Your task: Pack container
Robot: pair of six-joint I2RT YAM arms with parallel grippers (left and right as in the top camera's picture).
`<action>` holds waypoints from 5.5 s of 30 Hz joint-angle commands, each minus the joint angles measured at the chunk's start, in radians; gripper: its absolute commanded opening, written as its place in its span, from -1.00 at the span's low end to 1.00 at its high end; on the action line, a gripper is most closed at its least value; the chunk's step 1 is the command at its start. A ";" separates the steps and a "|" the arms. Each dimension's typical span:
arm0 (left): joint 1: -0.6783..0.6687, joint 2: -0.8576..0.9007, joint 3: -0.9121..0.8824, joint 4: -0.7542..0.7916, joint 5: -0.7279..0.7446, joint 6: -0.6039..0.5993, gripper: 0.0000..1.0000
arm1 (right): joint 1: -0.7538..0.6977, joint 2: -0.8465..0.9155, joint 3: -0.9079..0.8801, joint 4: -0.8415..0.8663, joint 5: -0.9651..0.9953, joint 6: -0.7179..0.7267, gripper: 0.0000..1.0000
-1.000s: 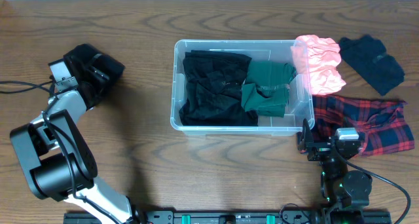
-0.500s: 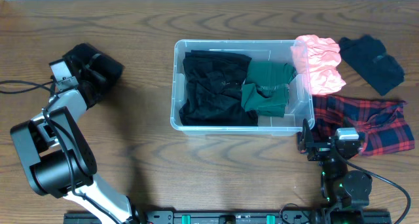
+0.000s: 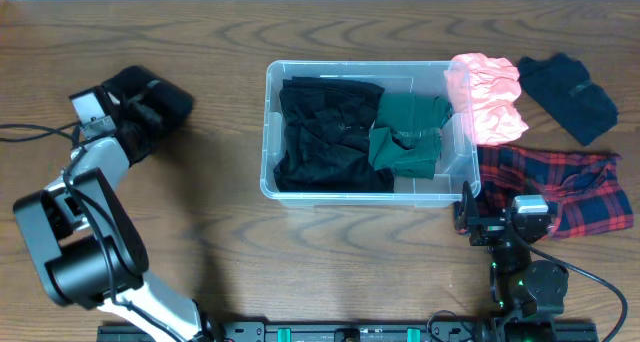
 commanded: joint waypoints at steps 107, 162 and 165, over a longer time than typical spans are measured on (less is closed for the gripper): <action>-1.046 -0.262 0.004 -0.061 0.212 1.336 0.57 | 0.006 -0.005 -0.002 -0.003 0.007 0.010 0.98; -1.183 0.010 0.359 -0.404 -0.185 0.580 -0.88 | 0.006 -0.005 -0.002 -0.003 0.007 0.010 0.99; -1.183 0.083 0.359 -0.379 -0.227 0.600 -0.88 | 0.006 -0.005 -0.002 -0.003 0.007 0.010 0.98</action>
